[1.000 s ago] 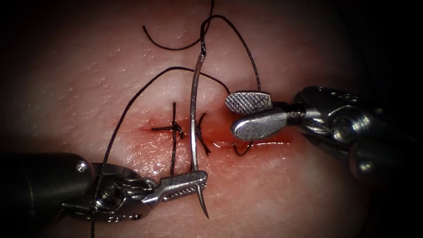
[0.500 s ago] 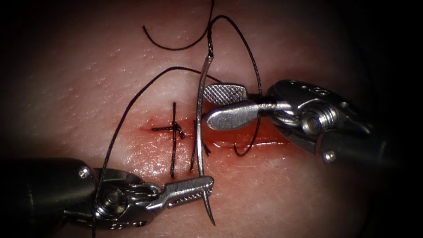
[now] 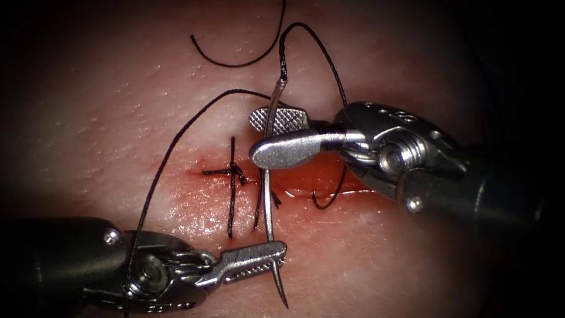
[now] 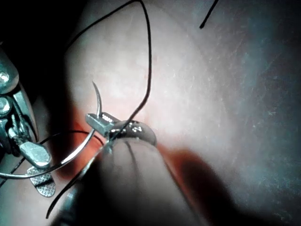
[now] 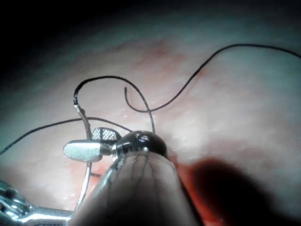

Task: Wound Closure
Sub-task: Pass the needle from the left to the right gripper

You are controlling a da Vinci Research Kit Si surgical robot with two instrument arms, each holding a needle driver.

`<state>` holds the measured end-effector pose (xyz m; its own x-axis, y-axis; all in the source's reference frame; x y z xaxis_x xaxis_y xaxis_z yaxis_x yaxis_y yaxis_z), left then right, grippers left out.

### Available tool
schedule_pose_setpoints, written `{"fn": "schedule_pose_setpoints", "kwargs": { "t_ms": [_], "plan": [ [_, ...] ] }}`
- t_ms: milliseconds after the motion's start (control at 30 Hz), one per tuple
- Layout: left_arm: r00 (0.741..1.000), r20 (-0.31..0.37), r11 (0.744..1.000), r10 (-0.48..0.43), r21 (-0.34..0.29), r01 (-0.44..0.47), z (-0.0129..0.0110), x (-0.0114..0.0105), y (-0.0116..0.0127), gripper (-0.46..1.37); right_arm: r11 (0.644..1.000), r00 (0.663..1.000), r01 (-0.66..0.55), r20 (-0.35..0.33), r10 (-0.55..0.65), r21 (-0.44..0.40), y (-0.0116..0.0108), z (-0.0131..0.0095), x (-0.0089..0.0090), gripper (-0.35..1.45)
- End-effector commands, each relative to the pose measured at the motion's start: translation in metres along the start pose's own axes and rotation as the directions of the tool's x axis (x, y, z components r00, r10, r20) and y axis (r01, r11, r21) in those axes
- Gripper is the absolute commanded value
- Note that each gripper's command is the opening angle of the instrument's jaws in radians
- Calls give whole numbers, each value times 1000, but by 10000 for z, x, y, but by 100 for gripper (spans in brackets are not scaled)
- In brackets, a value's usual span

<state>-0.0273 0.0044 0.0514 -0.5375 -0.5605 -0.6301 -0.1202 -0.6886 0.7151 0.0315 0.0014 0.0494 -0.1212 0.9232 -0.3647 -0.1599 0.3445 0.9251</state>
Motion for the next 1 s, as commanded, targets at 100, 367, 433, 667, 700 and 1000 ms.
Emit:
{"fn": "schedule_pose_setpoints", "kwargs": {
  "t_ms": [100, 367, 433, 667, 700, 1000],
  "plan": [
    [1000, -1, 1000, 0, -6, 0, 0, 1, 0, -35, 1000, 1000, 22, 2, -22, 7, -1, 2, -4, 82],
    [1000, -2, 1000, 0, -7, 0, 0, 2, -1, -35, 998, 998, 58, 15, -58, 17, -1, 2, -11, 74],
    [1000, -2, 1000, 0, -7, 0, 0, 2, -1, -35, 998, 998, 59, 16, -59, 18, -1, 2, -13, 74],
    [1000, -7, 1000, 0, -7, 0, -1, 3, -1, -35, 998, 998, 60, 21, -61, 31, -1, 1, -14, -35],
    [1000, -8, 1000, 0, -7, 0, -1, 4, -1, -35, 998, 998, 58, 23, -59, 29, -1, 2, -13, -35],
    [1000, -13, 1000, 1, -8, -1, 1, 5, 0, -35, 1000, 1000, 8, -16, -8, 4, -13, -1, 8, -35]
  ]
}}
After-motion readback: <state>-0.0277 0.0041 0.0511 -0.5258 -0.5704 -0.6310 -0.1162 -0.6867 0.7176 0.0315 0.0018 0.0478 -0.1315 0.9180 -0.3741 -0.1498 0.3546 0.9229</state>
